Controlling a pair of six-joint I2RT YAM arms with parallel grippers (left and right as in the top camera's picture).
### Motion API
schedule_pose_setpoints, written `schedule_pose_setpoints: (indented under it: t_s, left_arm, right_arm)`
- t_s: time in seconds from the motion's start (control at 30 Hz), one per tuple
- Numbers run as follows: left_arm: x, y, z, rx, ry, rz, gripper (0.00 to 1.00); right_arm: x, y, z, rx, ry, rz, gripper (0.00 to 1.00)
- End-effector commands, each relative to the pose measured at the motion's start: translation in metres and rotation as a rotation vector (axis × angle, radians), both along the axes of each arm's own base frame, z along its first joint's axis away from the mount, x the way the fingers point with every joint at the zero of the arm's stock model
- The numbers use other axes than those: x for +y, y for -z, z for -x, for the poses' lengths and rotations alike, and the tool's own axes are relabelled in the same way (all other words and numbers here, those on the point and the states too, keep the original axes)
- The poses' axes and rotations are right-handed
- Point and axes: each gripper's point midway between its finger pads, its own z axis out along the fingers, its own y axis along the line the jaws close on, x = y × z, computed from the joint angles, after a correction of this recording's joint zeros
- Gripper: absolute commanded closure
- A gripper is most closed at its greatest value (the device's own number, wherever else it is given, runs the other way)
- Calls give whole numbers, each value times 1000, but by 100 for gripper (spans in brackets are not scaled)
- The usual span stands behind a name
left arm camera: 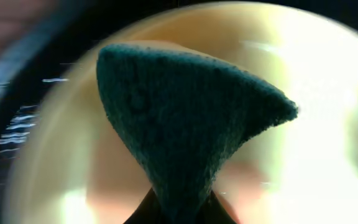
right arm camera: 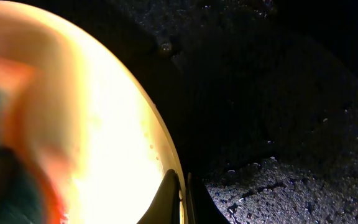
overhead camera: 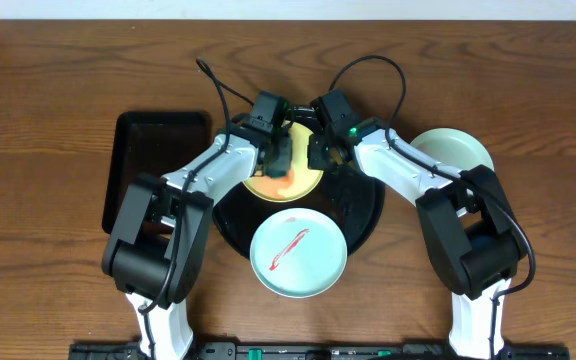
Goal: Clean dirty plates on tray and stack at the side
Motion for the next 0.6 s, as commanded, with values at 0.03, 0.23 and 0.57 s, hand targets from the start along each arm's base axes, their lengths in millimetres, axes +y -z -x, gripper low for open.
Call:
schedule_pose_setpoints:
  t_s: [0.03, 0.23, 0.57]
  left_arm:
    - [57, -37, -19, -83, -145, -220, 92]
    - [31, -110, 3, -43, -96, -33, 93]
    - [22, -161, 33, -68, -53, 79, 93]
  right_arm:
    - [-32, 39, 15, 58, 37, 147, 99]
    - [-32, 39, 16, 60, 34, 150, 99]
    - [-24, -21, 7, -26, -86, 119, 99]
